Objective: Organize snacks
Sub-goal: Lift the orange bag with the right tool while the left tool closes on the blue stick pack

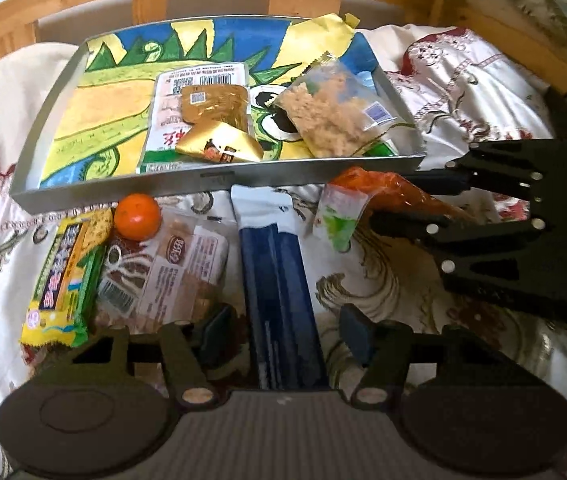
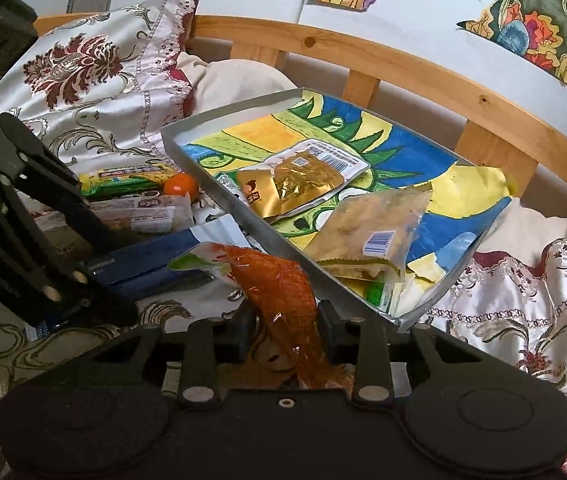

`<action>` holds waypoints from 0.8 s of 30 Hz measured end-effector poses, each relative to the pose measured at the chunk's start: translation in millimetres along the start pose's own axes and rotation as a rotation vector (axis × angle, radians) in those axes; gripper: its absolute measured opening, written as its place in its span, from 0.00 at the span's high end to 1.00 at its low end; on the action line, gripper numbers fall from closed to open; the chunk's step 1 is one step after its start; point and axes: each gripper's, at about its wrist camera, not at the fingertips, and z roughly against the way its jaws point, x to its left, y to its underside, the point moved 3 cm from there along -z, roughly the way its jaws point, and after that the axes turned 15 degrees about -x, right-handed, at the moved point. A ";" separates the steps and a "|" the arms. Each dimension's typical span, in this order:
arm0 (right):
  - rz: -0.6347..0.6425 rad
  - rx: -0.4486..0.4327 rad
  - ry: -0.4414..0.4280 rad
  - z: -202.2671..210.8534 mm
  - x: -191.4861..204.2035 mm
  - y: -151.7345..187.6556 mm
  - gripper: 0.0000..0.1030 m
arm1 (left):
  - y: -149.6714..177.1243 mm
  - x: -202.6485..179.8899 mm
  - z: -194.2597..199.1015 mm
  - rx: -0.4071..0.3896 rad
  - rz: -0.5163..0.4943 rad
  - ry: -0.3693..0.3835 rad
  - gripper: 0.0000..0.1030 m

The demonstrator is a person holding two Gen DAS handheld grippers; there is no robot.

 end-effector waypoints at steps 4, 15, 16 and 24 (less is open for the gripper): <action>-0.009 -0.001 0.002 -2.6 -2.0 1.0 0.65 | -2.3 -7.1 -8.6 0.006 -0.043 -0.057 0.50; 0.184 0.018 0.011 -8.9 23.5 10.9 0.62 | -4.0 -2.6 -5.7 0.046 0.017 -0.100 0.66; 0.232 0.017 0.018 -8.4 29.0 12.1 0.63 | -3.6 -2.7 -3.7 0.052 0.026 -0.101 0.67; 0.294 0.003 0.043 0.2 36.5 7.9 0.66 | 2.4 -1.3 22.6 0.072 0.108 -0.083 0.68</action>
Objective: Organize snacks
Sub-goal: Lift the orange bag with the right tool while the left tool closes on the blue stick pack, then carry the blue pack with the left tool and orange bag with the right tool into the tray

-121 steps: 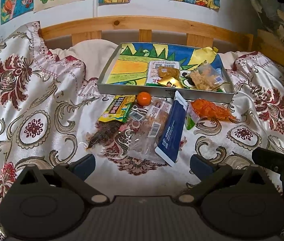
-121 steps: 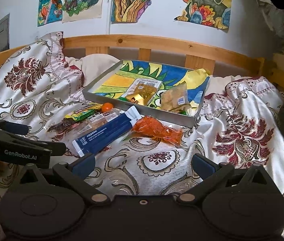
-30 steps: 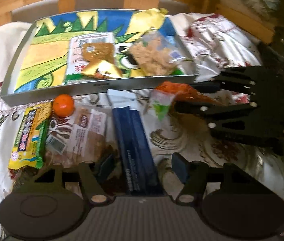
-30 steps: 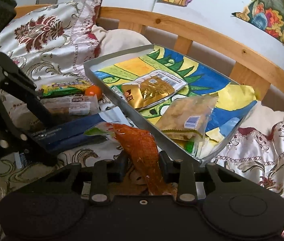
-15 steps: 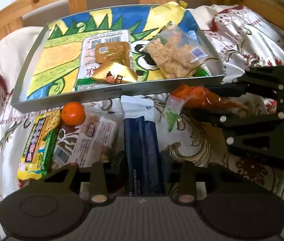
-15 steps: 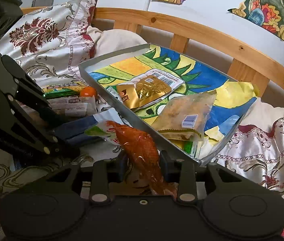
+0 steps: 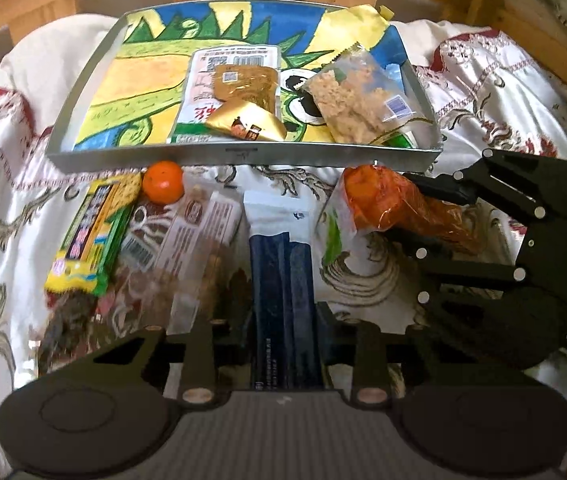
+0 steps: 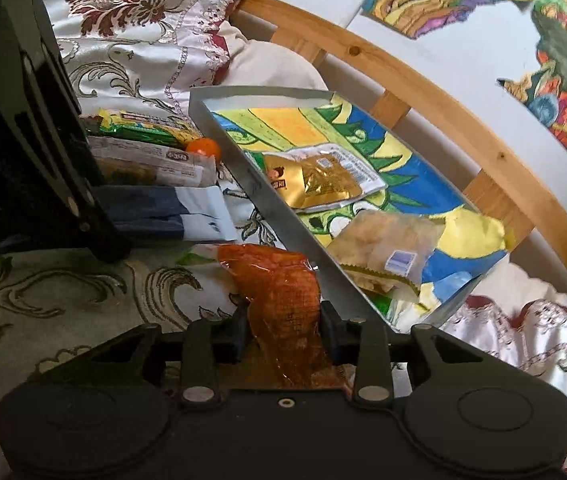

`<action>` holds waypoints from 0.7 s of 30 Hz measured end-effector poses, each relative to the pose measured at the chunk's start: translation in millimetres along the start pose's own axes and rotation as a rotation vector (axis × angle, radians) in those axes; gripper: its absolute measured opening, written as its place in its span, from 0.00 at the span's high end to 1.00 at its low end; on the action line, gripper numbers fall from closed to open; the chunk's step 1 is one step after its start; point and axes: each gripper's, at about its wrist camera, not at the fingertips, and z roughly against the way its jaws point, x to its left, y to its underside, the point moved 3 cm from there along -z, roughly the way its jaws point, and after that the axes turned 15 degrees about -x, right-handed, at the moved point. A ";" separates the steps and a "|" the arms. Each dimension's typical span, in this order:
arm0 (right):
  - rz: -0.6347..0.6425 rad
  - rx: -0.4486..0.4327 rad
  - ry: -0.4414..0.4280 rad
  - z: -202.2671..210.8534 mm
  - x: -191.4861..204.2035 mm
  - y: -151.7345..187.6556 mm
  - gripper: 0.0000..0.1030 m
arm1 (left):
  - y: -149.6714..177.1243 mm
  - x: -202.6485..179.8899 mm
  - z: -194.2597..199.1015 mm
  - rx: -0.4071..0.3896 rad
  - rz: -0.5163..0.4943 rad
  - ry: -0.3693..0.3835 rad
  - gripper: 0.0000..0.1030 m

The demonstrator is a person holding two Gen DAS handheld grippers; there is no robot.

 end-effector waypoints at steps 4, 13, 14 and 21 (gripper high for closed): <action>0.034 -0.027 0.008 11.9 6.1 -7.9 0.66 | 1.9 1.4 12.3 -0.004 0.015 0.009 0.69; 0.031 -0.084 0.072 30.6 1.4 -24.3 0.66 | -2.1 -0.9 37.8 -0.036 0.025 0.016 0.69; 0.026 -0.099 0.089 32.0 -1.5 -26.6 0.66 | -5.7 -1.9 40.9 -0.056 0.015 0.012 0.69; -0.118 -0.188 0.221 27.1 -37.7 -40.7 0.66 | -48.9 -2.5 36.0 -0.198 -0.009 -0.014 0.69</action>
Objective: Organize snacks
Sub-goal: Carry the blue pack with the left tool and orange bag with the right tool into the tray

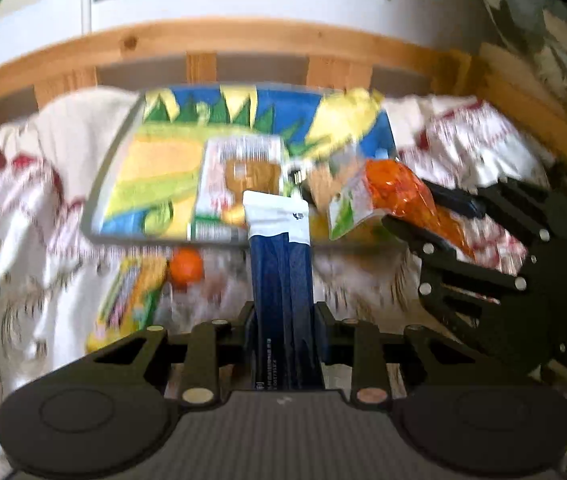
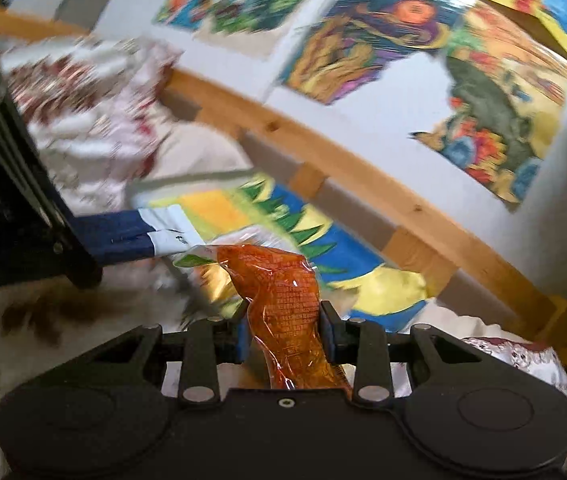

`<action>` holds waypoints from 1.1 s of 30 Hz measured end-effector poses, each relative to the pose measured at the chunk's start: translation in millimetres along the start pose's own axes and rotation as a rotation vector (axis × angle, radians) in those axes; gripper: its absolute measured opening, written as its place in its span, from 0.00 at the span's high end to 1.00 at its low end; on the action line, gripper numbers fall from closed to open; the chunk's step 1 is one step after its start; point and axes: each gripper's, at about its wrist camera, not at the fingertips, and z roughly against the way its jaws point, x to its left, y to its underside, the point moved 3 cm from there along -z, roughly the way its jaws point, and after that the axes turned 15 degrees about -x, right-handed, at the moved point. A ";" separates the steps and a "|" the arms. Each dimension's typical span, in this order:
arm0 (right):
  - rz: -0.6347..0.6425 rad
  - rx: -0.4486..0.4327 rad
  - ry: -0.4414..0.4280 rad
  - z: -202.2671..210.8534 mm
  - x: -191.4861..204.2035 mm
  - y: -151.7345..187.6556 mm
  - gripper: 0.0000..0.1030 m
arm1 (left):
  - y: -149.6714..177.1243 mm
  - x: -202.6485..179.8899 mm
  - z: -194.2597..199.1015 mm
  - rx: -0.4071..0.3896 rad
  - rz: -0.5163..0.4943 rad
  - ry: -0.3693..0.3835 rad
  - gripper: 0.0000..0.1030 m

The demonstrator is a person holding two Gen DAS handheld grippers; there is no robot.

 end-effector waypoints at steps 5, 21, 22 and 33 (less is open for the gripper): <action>-0.214 0.002 0.096 -29.2 -34.8 -2.5 0.66 | -39.2 1.3 -40.5 -0.075 0.034 -0.020 0.69; -0.718 0.100 0.239 -82.6 -102.1 36.1 0.65 | -71.5 -14.6 -157.6 -0.083 0.061 -0.112 0.69; -0.740 0.097 0.241 -82.6 -103.0 37.2 0.65 | -67.5 -13.5 -161.7 -0.078 0.065 -0.115 0.69; -0.769 0.123 0.261 -89.6 -105.3 45.9 0.64 | -52.5 -11.6 -175.1 -0.089 0.069 -0.136 0.68</action>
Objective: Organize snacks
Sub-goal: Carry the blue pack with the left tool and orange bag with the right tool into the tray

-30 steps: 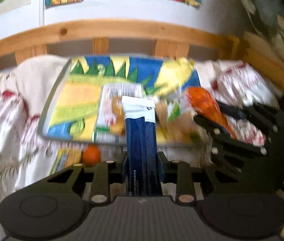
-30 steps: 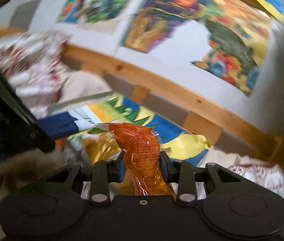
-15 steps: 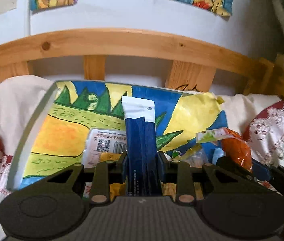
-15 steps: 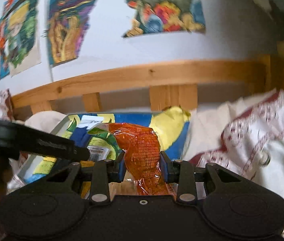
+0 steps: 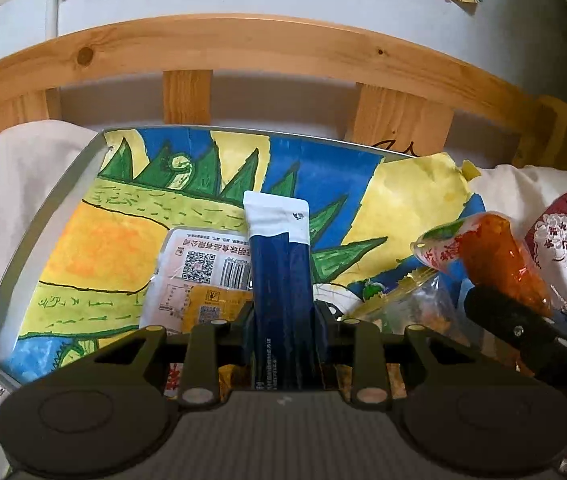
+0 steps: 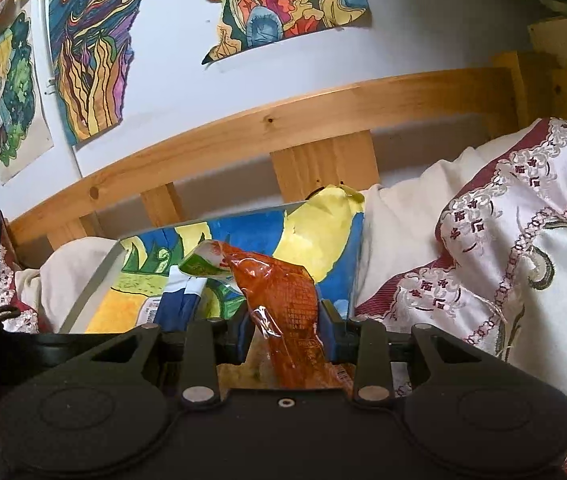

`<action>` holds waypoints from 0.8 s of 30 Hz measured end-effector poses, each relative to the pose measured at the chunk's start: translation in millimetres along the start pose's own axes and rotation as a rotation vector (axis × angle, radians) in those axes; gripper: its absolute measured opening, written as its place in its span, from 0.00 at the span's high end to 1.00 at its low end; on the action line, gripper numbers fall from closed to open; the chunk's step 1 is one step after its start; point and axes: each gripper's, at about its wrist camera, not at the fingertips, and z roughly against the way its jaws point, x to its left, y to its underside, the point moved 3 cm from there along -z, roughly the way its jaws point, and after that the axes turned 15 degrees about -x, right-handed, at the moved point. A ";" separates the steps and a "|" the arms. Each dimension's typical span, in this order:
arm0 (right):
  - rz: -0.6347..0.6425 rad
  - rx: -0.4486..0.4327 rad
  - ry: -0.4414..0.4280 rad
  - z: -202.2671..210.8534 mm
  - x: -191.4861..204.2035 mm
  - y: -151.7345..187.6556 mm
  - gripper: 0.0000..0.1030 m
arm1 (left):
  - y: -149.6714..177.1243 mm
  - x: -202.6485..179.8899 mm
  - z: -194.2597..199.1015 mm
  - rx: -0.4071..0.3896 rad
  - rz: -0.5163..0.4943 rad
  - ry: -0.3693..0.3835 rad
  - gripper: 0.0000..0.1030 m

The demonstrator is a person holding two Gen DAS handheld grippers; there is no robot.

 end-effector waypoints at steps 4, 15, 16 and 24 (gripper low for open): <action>-0.018 0.022 -0.003 -1.9 -1.8 2.1 0.58 | -1.0 -2.5 -0.1 -0.007 -0.019 -0.006 0.66; -0.027 0.002 -0.028 1.4 -1.6 2.9 0.42 | -7.1 7.8 11.2 -0.033 0.066 -0.007 0.59; -0.029 -0.010 -0.029 3.1 -1.9 1.5 0.41 | -7.6 9.1 14.2 -0.041 0.070 -0.009 0.56; 0.004 -0.070 -0.049 17.4 4.0 -9.9 0.29 | -13.8 27.4 45.5 -0.106 0.128 -0.056 0.33</action>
